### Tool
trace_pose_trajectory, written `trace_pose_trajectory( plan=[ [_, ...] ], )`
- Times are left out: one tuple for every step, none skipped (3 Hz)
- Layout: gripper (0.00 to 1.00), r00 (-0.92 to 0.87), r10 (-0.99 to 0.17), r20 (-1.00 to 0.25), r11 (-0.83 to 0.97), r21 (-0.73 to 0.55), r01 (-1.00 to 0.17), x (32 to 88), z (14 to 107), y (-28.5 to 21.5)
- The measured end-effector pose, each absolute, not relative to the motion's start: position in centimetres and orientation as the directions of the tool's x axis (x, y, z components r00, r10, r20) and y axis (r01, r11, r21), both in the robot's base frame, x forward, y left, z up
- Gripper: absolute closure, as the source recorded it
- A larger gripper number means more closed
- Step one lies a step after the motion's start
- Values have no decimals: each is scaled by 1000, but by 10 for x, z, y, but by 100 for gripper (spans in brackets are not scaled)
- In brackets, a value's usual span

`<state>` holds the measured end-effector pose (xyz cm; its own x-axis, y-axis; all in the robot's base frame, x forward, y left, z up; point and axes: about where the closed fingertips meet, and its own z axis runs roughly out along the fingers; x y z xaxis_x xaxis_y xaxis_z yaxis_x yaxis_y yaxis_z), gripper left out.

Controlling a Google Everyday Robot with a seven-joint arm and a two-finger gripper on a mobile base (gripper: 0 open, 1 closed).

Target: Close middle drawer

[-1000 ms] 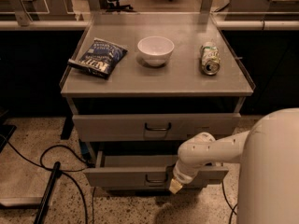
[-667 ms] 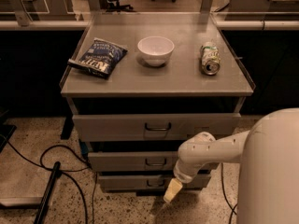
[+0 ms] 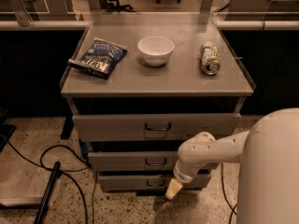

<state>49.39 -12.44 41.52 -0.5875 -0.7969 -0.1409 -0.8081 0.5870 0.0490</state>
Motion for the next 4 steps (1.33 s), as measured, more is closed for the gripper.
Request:
trace_pose_trajectory(
  plan=[
    [43,-587,-797,-141,587,49,-808,494,415,-124],
    [64,-587,-797,-141,587,49,-808,494,415,-124],
    [88,-596,-793,-130,598,21,-801,505,417,-126],
    [100,-602,-790,-118,610,-45,-791,525,421,-132]
  ],
)
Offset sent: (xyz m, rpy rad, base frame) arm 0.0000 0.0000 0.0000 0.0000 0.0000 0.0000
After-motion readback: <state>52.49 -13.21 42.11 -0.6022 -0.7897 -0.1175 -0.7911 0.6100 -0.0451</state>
